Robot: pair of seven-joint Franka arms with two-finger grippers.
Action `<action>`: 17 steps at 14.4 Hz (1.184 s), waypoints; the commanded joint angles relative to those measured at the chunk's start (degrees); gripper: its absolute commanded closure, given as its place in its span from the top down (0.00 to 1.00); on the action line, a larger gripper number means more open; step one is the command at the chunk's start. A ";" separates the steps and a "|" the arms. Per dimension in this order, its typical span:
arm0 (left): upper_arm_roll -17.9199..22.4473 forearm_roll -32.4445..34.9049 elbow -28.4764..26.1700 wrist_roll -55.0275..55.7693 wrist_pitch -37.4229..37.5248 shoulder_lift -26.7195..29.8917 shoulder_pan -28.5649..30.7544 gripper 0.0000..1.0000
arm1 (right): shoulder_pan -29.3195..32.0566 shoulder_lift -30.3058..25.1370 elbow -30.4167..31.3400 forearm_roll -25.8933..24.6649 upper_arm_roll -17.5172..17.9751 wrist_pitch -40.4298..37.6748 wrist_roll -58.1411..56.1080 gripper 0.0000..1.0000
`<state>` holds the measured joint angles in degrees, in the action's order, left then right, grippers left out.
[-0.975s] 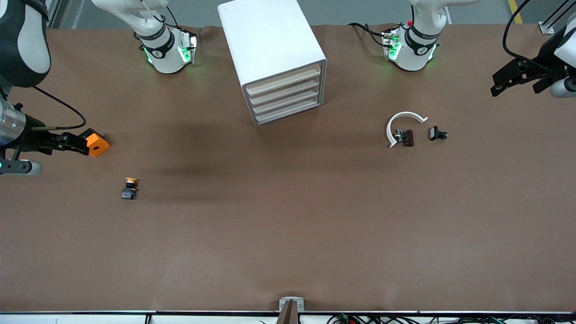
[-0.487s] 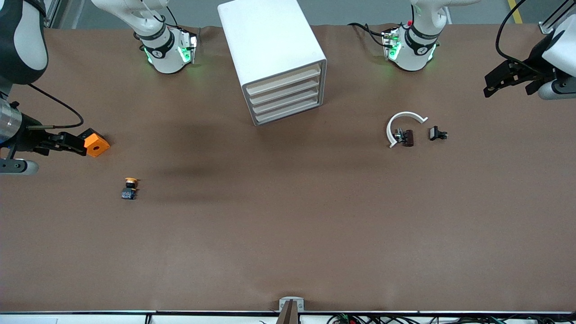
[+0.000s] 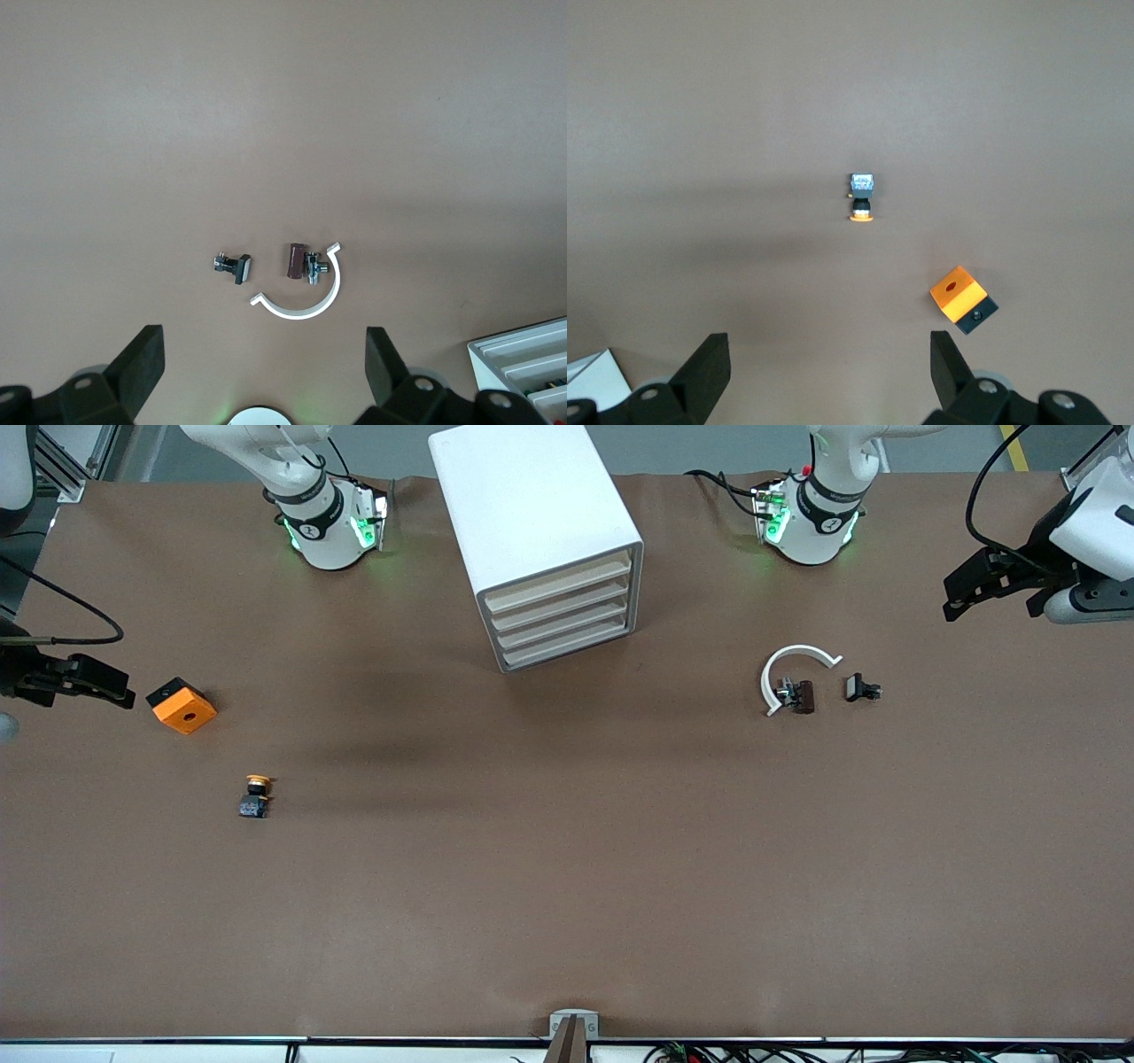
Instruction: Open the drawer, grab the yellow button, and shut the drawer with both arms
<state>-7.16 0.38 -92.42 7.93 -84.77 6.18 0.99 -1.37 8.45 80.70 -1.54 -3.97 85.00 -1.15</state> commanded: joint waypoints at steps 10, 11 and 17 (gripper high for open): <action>0.04 0.85 -2.50 -0.10 -2.24 1.82 -0.03 1.00 | 2.33 -5.89 2.26 2.06 0.10 -1.16 0.18 1.00; 0.13 0.85 -2.59 -0.19 -2.24 1.82 -0.02 1.00 | 2.33 -7.20 4.01 2.24 0.10 -0.72 0.10 1.00; 0.48 0.94 -2.33 -0.37 -2.50 1.38 0.15 1.00 | 1.90 -11.16 5.52 2.15 0.10 -1.51 0.09 1.00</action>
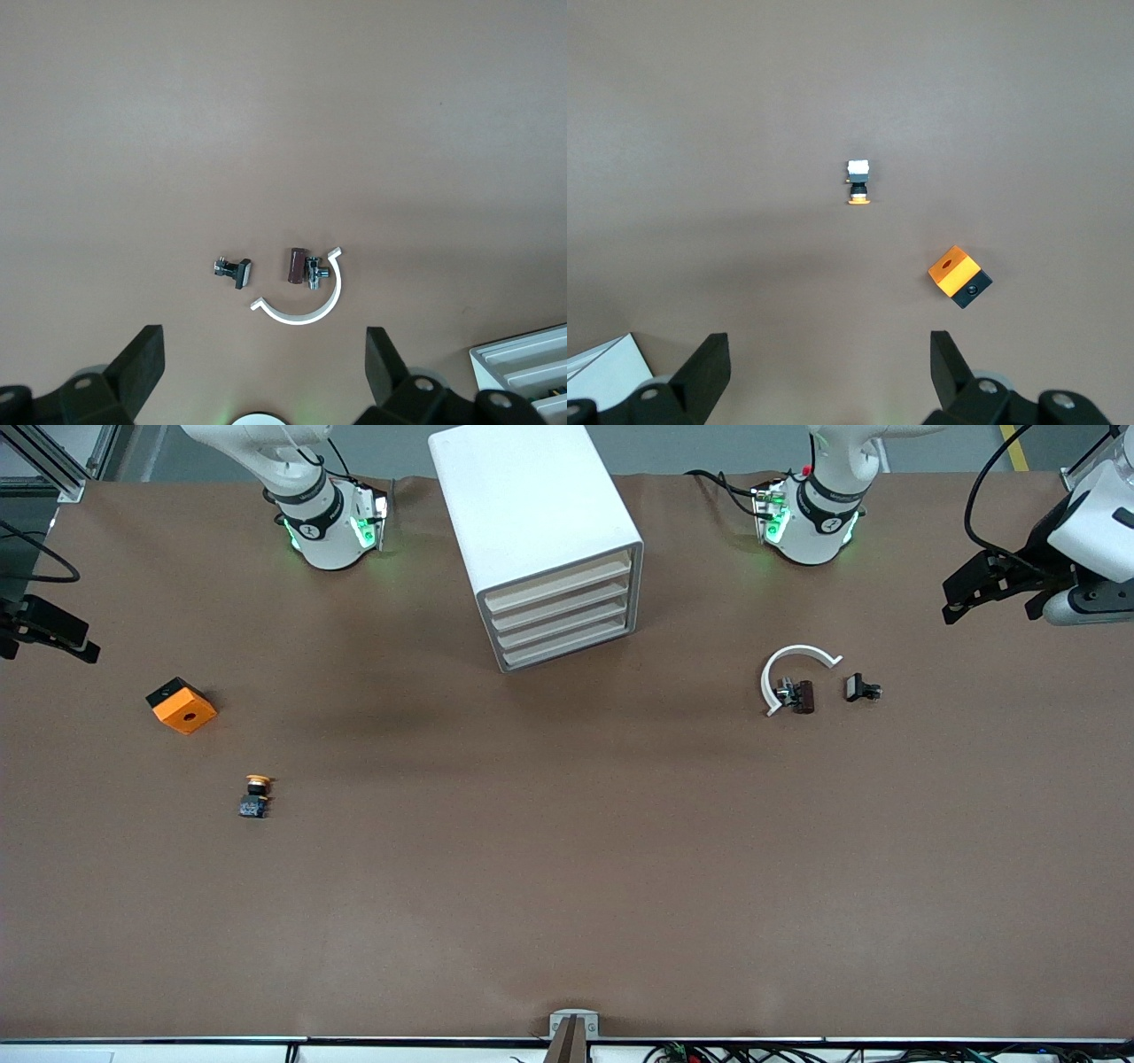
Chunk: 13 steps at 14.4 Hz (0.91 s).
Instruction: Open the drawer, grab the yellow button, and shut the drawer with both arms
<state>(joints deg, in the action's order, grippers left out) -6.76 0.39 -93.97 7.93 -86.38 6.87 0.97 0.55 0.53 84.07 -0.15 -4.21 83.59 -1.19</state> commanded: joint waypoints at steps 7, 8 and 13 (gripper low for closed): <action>0.08 2.43 0.45 -0.98 -1.42 -0.63 0.00 1.00 | -0.63 -5.81 2.23 0.86 -1.50 -2.47 0.48 1.00; 0.08 2.43 0.46 -1.16 -1.42 -0.63 0.09 1.00 | -0.63 -5.89 2.32 0.86 -1.50 -2.56 0.66 1.00; 0.43 2.25 0.81 -4.67 -1.42 -1.07 0.35 1.00 | -0.81 -7.56 4.51 2.09 -1.50 -2.65 1.01 1.00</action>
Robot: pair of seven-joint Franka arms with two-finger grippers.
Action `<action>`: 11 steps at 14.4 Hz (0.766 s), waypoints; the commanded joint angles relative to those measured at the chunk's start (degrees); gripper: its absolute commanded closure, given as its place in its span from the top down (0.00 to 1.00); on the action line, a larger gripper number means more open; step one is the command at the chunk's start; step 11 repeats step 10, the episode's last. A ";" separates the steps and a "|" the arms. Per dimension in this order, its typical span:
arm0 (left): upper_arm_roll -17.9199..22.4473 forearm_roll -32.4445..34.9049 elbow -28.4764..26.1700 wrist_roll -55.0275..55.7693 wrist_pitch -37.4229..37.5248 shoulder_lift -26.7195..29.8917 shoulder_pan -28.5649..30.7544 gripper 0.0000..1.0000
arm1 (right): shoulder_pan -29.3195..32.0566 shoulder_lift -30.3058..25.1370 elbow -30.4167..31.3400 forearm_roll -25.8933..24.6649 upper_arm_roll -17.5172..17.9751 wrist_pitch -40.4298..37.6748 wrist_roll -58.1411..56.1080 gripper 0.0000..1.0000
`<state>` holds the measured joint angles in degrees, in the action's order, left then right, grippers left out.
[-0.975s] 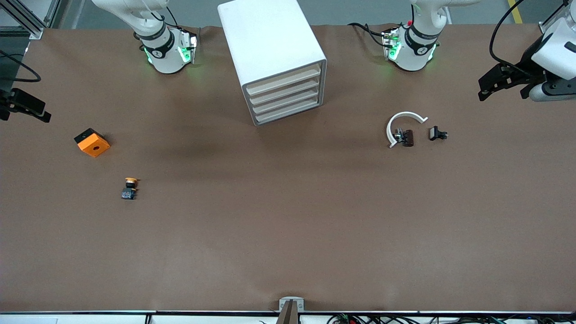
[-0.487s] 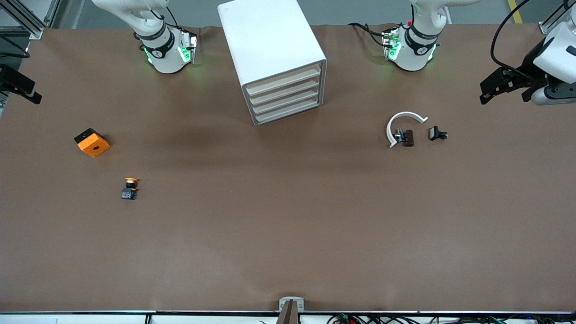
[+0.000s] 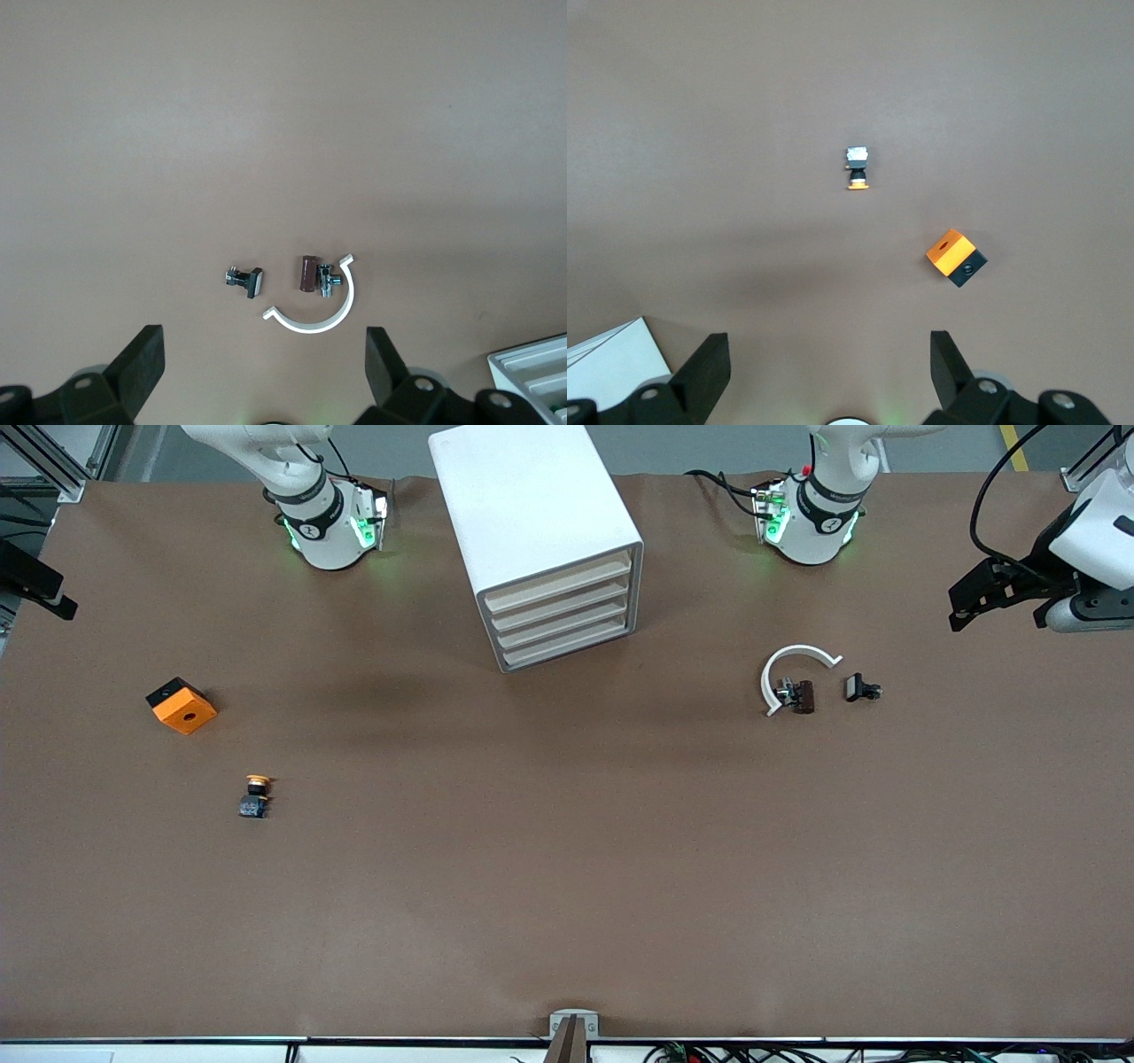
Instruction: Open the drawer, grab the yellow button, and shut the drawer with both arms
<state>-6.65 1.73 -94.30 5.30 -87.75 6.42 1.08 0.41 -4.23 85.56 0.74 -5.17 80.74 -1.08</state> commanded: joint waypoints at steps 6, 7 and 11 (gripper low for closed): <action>0.67 0.20 2.71 -1.96 0.04 -1.66 0.24 1.00 | -2.34 -4.12 4.80 1.37 -1.59 0.65 2.04 1.00; 0.67 0.20 3.06 -1.87 0.04 -1.84 0.23 1.00 | -2.34 -4.12 4.80 1.63 -1.59 0.65 3.27 1.00; 0.67 -0.06 3.24 -1.78 0.04 -2.37 0.06 1.00 | -2.25 -4.12 4.80 1.63 -1.59 0.82 3.19 1.00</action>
